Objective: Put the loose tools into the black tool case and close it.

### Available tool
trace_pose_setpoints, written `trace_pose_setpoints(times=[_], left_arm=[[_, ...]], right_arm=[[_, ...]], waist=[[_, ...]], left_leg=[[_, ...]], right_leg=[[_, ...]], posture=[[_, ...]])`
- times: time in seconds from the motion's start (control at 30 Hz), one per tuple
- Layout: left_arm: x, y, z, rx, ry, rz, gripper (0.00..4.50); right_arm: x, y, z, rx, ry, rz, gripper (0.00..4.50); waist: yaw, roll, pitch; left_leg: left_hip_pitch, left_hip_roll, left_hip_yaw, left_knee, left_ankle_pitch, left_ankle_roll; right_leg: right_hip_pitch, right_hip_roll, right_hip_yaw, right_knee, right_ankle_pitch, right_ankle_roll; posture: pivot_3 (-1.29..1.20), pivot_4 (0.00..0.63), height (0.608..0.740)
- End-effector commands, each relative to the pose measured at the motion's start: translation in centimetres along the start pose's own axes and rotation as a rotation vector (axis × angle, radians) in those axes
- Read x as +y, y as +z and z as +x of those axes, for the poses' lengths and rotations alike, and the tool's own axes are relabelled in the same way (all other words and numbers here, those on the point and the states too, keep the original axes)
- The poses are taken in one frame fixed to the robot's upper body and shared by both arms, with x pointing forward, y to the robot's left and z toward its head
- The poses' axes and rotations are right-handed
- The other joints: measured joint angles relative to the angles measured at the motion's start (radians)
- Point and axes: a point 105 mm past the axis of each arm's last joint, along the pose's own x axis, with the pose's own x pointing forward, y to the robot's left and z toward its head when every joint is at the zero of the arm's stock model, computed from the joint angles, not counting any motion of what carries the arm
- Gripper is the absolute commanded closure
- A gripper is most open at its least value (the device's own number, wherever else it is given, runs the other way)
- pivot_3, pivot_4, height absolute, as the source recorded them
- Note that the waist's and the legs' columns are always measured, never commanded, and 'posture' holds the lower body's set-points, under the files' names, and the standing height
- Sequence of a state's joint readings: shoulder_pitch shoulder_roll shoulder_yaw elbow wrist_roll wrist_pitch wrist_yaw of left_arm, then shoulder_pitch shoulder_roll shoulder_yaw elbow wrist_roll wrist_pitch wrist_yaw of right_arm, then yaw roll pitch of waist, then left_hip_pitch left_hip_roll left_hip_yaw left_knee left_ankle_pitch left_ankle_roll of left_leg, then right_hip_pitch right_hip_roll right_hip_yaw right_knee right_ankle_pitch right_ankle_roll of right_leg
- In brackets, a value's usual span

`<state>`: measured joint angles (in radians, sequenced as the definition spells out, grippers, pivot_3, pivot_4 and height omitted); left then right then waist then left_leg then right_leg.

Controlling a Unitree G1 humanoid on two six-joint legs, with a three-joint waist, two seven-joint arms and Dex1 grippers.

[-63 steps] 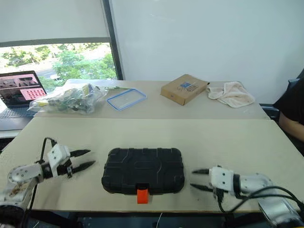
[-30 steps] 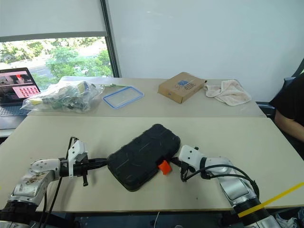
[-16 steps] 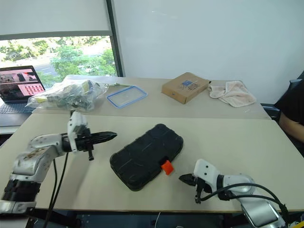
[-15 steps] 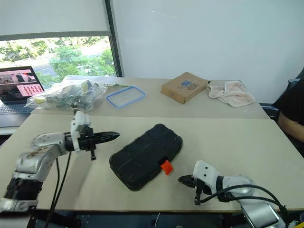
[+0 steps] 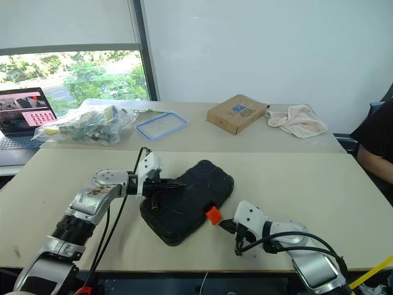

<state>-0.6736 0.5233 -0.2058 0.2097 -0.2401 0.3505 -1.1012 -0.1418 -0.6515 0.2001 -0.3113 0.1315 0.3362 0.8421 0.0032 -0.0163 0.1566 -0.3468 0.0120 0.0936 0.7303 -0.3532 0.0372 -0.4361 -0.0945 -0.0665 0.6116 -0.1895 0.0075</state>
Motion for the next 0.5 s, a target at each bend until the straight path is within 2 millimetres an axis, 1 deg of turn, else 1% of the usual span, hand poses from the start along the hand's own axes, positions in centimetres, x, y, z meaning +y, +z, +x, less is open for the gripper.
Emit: trace_pose_setpoints(times=[0.03,0.3,0.5], left_arm=[[-0.4,-2.1,0.6,0.081,-0.003,-0.035,4.45],[-0.6,-3.0,0.6,0.105,0.000,-0.054,4.45],[-0.9,-3.3,1.0,0.107,-0.003,-0.064,4.45]], right_arm=[[-0.5,0.9,0.3,-0.010,-0.010,-0.029,4.50],[-1.3,1.9,1.3,0.021,0.012,-0.030,4.50],[-1.7,1.7,2.4,0.065,0.011,-0.007,4.50]], waist=[[0.002,0.000,0.000],[0.003,0.000,0.000],[0.001,0.000,0.000]], left_leg=[[0.001,0.000,0.000,0.000,0.000,0.000],[0.004,0.001,-0.001,0.000,0.000,0.000],[0.005,0.001,-0.001,0.000,0.000,0.001]], right_leg=[[0.001,0.000,0.000,0.000,0.000,0.000],[0.003,0.000,0.001,0.001,0.000,-0.001],[0.003,0.000,0.002,0.001,0.001,-0.002]], posture=[[0.00,0.150,0.740],[0.00,0.150,0.740],[0.00,0.150,0.740]])
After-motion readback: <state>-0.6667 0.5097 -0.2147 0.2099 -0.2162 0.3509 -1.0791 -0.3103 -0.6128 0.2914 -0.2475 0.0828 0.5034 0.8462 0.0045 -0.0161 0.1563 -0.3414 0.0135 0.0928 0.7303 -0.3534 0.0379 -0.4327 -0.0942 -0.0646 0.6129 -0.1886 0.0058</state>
